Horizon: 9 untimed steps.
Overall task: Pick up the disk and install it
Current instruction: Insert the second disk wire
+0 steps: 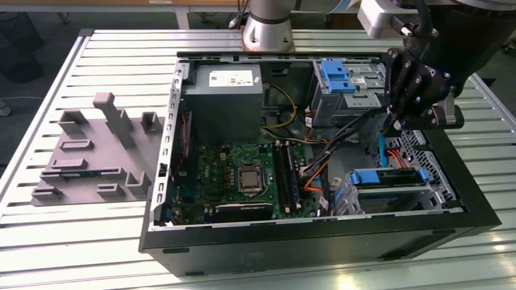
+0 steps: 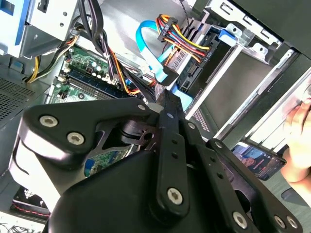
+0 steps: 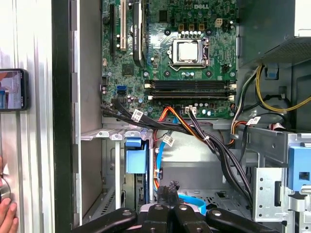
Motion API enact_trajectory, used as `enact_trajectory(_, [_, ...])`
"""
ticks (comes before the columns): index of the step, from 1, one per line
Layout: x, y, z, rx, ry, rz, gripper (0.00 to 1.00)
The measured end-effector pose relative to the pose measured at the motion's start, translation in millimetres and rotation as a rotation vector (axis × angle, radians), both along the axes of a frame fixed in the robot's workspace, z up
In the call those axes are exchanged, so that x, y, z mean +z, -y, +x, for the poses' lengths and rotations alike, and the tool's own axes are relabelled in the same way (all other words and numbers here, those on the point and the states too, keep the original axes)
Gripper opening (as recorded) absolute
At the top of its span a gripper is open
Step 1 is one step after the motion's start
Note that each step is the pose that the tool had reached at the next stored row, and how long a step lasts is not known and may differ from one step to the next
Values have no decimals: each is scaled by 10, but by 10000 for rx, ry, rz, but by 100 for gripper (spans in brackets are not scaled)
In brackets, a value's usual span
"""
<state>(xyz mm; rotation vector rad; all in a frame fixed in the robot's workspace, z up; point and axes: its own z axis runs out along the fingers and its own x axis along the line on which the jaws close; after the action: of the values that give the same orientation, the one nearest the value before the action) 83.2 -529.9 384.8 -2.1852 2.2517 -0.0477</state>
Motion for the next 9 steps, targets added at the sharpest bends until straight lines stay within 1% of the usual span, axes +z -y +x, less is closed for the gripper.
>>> enact_trajectory(4, [4,-1,0,-1,0,-1,11])
enact_trajectory(8, [57,-3,0,-2,1,-1,11])
enact_trajectory(9, [63,-9,0,-10,0,1,11])
